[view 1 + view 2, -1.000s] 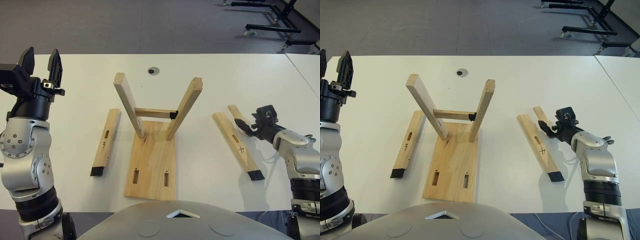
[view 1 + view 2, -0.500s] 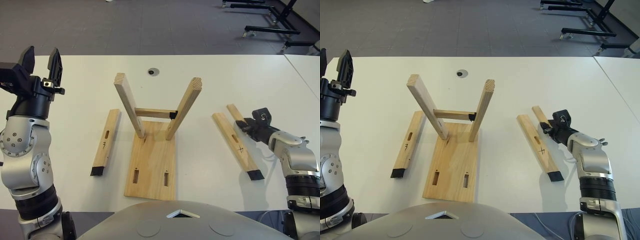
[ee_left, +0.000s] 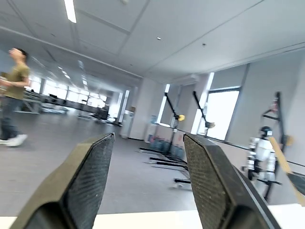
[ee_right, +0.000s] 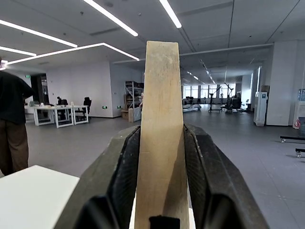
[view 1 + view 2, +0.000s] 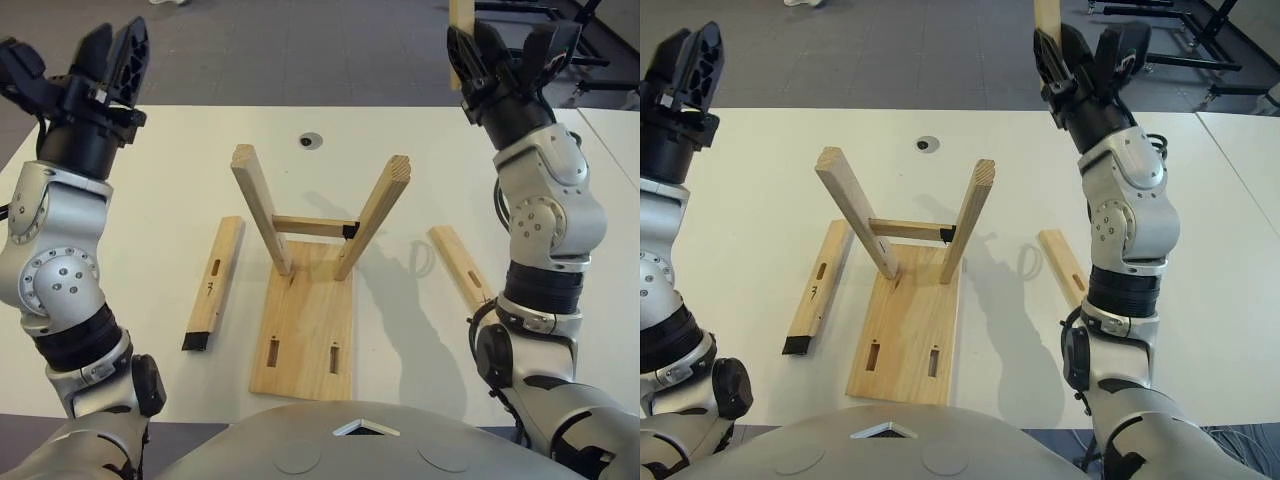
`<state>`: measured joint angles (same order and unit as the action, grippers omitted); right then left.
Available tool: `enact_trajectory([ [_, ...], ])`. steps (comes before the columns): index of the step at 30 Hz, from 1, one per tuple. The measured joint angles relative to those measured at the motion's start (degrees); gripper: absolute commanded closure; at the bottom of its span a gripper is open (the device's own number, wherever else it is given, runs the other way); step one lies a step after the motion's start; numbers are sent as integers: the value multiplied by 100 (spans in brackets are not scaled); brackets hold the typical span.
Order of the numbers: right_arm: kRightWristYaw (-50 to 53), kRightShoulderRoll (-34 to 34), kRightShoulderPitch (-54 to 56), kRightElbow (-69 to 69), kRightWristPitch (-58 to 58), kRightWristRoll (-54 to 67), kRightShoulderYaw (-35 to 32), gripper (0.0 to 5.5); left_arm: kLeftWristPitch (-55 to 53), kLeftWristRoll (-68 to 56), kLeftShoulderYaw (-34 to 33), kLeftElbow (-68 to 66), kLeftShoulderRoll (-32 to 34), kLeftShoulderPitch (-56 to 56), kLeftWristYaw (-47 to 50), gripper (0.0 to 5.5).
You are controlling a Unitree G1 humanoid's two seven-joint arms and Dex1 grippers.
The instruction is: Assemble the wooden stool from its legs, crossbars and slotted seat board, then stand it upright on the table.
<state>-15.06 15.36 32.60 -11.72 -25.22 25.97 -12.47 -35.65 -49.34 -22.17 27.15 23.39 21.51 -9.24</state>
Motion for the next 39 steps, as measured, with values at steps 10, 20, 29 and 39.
enact_trajectory([
  [10, -134, -488, 439, -719, 703, -711, 1505, 420, 145, 1490, 1723, -245, 66, 549, -437, 287],
  [20, -581, -212, 439, -718, 1597, -1827, 2170, 420, 186, 1333, 909, -434, 380, 1316, -587, 287],
  [29, -1153, -89, 513, -515, 1835, -2219, 2650, 420, 230, 1443, 1087, -717, 255, 1527, -688, 287],
  [39, -1196, -50, 564, -144, 1772, -2609, 2655, 420, 195, 1215, 1317, -299, -103, 1541, -742, 287],
])
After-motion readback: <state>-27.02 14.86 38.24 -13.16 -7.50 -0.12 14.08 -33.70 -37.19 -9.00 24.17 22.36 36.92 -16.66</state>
